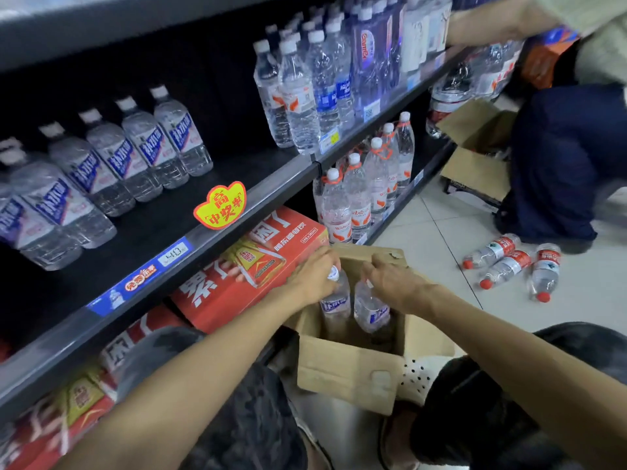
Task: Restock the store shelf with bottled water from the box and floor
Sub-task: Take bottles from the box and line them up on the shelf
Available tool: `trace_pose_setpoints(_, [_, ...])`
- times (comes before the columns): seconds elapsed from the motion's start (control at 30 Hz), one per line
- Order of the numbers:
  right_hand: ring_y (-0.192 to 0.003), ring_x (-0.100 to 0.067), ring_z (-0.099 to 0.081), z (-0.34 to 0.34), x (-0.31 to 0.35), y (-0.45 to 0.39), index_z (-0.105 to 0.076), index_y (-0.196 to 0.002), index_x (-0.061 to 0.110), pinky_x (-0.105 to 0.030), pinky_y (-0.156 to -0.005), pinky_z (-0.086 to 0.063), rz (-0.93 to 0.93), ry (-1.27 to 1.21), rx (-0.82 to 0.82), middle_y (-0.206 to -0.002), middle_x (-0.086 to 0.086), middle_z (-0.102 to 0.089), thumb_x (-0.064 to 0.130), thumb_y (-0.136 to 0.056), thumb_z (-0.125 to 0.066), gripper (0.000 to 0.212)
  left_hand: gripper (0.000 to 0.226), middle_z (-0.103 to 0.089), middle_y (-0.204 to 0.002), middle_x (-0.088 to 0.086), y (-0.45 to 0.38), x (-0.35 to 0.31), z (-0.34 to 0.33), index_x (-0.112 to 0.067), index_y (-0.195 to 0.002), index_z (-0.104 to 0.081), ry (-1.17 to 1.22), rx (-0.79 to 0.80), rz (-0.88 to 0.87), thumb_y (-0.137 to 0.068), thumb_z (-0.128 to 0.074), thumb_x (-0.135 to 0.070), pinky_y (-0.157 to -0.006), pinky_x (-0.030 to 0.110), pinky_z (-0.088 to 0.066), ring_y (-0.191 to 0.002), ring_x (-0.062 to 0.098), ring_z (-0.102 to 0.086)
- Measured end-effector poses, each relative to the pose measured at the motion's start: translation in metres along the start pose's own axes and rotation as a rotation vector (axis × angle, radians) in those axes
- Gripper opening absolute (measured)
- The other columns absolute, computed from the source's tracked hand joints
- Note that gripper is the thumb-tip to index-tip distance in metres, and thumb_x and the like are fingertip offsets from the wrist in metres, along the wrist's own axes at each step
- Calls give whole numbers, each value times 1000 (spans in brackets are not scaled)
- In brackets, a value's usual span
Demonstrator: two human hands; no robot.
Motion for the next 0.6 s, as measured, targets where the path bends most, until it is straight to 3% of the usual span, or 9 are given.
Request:
trace_pose_setpoints(0.17, [-109, -34, -57, 64, 2, 9, -35, -134, 4, -40, -90, -48, 62, 53, -111, -133, -19, -40, 23, -101, -43, 39, 24, -44, -103, -6, 14, -12, 60, -21, -100, -55, 79, -121, 1, -82, -70, -15, -85, 25, -35, -109, 15, -47])
trace_pose_setpoints(0.33, [-92, -37, -57, 132, 12, 12, -40, -121, 2, -43, -77, -43, 63, 67, -179, -117, -17, -41, 20, -102, -40, 27, 18, -57, -106, 3, 32, -25, 131, -16, -97, -60, 126, -311, -16, -82, -69, -19, -84, 28, -37, -105, 21, -53])
trace_pose_setpoints(0.6, [-106, -36, -54, 237, 49, 17, -40, -127, -3, -45, -88, -45, 124, 29, -427, -124, -18, -43, 17, -102, -44, 32, 24, -60, -104, 5, 58, -40, 231, -14, -100, -63, 203, -553, -51, -82, -73, -27, -90, 37, -45, -98, 21, -57])
Point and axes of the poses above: each hand's wrist, its own y-axis away from the middle knuckle, its own z-axis out of the back of the hand, x = y × z, the point moved 8 cm from there along -y, towards the middle knuckle
